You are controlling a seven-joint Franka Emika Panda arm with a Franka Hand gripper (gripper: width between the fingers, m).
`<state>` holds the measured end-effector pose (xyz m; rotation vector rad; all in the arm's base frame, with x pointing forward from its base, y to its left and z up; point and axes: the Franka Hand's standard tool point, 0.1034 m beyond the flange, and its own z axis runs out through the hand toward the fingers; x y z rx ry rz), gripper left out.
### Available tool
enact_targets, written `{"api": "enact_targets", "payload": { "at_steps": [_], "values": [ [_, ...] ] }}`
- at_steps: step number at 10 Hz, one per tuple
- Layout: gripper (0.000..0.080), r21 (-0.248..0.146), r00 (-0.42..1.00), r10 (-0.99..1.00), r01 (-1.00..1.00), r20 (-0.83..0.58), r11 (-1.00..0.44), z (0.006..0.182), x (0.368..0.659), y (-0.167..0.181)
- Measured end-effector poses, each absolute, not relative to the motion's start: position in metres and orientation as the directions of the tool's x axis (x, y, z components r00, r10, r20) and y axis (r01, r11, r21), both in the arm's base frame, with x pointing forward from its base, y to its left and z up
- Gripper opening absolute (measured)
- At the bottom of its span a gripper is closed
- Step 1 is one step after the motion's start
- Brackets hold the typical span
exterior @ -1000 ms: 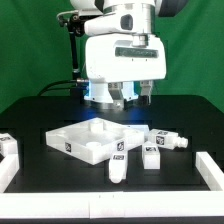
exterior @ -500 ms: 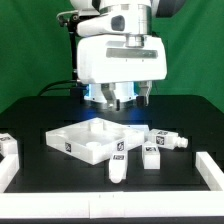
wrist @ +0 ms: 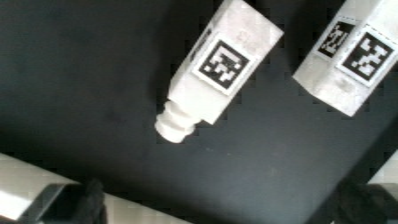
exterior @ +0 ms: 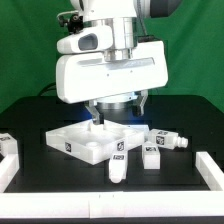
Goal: Assemble one leg
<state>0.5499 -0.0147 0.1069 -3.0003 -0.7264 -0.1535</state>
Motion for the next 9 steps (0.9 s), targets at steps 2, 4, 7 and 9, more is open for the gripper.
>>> {"api": "enact_targets", "payload": {
  "at_steps": [2, 4, 7, 9],
  "values": [
    [0.0649, -0.031, 0.902, 0.419, 0.424, 0.103, -0.905, 0.104, 0.549, -0.012],
    [0.0649, -0.026, 0.958, 0.275, 0.278, 0.080, -0.960, 0.083, 0.549, 0.011],
    [0.0649, -0.028, 0.962, 0.263, 0.265, 0.075, -0.964, 0.078, 0.548, 0.014],
    [0.0649, -0.028, 0.962, 0.263, 0.266, 0.074, -0.964, 0.078, 0.548, 0.014]
  ]
}}
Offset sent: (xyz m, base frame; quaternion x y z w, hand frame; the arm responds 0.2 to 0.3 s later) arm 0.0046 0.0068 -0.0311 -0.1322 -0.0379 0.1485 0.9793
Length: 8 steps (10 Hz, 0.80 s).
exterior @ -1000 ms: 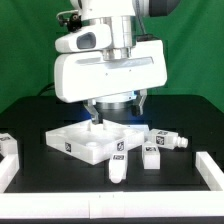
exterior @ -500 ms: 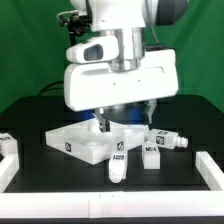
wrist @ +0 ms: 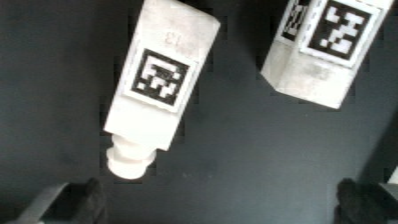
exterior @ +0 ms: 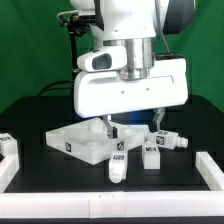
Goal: Assemble one leg
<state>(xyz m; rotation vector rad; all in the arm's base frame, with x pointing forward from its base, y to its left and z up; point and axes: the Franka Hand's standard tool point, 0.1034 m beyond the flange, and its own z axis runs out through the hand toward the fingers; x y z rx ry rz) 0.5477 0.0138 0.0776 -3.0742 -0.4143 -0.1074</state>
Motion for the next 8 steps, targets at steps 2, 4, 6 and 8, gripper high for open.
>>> {"api": "enact_targets", "payload": {
  "at_steps": [2, 4, 6, 8],
  "values": [
    [0.0649, -0.033, 0.968, 0.245, 0.247, 0.059, -0.968, 0.069, 0.544, 0.013],
    [0.0649, -0.037, 0.970, 0.238, 0.240, 0.048, -0.970, 0.057, 0.540, 0.013],
    [0.0649, -0.034, 0.966, 0.252, 0.254, 0.050, -0.967, 0.038, 0.538, -0.001],
    [0.0649, -0.033, 0.965, 0.258, 0.260, 0.048, -0.965, 0.027, 0.541, -0.013]
  ]
}}
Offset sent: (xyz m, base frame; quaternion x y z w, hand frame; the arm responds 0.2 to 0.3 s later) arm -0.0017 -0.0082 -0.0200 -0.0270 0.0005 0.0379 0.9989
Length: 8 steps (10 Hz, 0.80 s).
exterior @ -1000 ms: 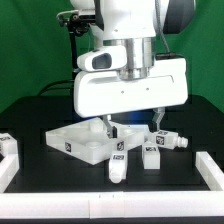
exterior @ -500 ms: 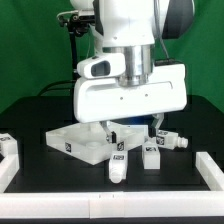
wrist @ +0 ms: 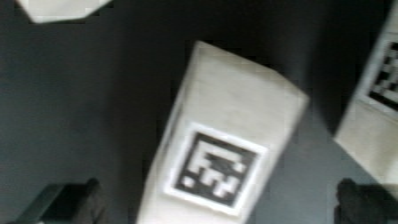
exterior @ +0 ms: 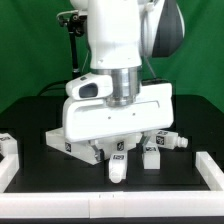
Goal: Assemble one leg
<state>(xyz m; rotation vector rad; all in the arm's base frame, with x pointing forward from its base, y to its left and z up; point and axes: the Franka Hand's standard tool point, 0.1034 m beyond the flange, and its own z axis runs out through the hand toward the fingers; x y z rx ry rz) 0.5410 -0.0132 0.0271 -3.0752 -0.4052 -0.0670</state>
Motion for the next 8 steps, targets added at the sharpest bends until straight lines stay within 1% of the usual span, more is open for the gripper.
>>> {"api": "enact_targets", "payload": {
  "at_steps": [3, 4, 5, 6, 7, 8],
  "values": [
    [0.0649, -0.027, 0.965, 0.253, 0.255, 0.062, -0.967, 0.010, 0.546, -0.016],
    [0.0649, -0.028, 0.965, 0.253, 0.255, 0.060, -0.966, 0.010, 0.545, -0.016],
    [0.0544, -0.028, 0.966, 0.253, 0.255, 0.060, -0.966, 0.010, 0.545, -0.016],
    [0.0408, -0.028, 0.966, 0.254, 0.255, 0.059, -0.966, 0.010, 0.545, -0.016],
    [0.0408, -0.028, 0.965, 0.254, 0.256, 0.059, -0.966, 0.010, 0.545, -0.015],
    [0.0284, -0.028, 0.965, 0.254, 0.256, 0.059, -0.966, 0.009, 0.545, -0.015]
  ]
}}
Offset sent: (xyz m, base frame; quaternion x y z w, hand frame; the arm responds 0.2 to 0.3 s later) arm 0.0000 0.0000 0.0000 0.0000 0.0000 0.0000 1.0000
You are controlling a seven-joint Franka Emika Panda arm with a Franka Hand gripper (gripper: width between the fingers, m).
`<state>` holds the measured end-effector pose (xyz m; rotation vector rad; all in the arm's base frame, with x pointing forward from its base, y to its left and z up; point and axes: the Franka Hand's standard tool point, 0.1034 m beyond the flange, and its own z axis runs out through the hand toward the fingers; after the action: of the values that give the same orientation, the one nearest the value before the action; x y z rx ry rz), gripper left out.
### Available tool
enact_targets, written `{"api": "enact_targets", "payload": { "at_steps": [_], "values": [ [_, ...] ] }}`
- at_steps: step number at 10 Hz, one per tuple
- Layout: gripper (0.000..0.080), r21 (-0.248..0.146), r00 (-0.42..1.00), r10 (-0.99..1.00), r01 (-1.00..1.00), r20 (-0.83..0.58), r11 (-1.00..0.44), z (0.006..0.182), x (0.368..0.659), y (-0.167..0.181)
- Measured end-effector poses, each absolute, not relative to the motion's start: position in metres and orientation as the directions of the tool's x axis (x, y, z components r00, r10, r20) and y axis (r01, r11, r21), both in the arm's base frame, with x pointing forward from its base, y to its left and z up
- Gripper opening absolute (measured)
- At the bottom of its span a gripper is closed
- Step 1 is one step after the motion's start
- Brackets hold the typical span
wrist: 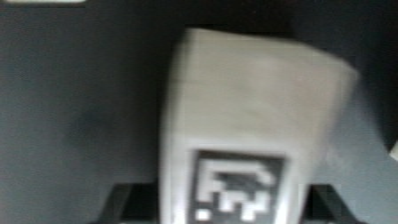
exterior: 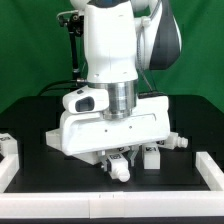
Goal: Assemble one leg
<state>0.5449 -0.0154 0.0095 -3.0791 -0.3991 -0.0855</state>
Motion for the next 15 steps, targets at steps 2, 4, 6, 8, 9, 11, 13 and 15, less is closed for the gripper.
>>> {"api": "enact_targets", "payload": {
  "at_steps": [2, 4, 6, 8, 9, 11, 13, 15],
  "values": [
    [0.0284, -0.032, 0.967, 0.251, 0.253, 0.053, -0.967, 0.010, 0.545, -0.016],
    [0.0284, -0.060, 0.969, 0.248, 0.248, 0.012, -0.967, 0.028, 0.579, -0.021],
    [0.0284, -0.047, 0.939, 0.342, 0.343, 0.030, -0.938, 0.033, 0.587, -0.048],
    [0.0284, -0.033, 0.915, 0.402, 0.403, 0.042, -0.914, 0.036, 0.585, -0.066],
    [0.0284, -0.023, 0.899, 0.435, 0.436, 0.043, -0.900, 0.029, 0.575, -0.081],
    [0.0284, -0.019, 0.885, 0.463, 0.464, 0.043, -0.885, 0.012, 0.565, -0.112],
    [0.0285, -0.014, 0.890, 0.454, 0.455, 0.047, -0.891, 0.010, 0.567, -0.119],
    [0.0285, -0.007, 0.889, 0.454, 0.455, 0.053, -0.890, 0.010, 0.567, -0.119]
  ]
}}
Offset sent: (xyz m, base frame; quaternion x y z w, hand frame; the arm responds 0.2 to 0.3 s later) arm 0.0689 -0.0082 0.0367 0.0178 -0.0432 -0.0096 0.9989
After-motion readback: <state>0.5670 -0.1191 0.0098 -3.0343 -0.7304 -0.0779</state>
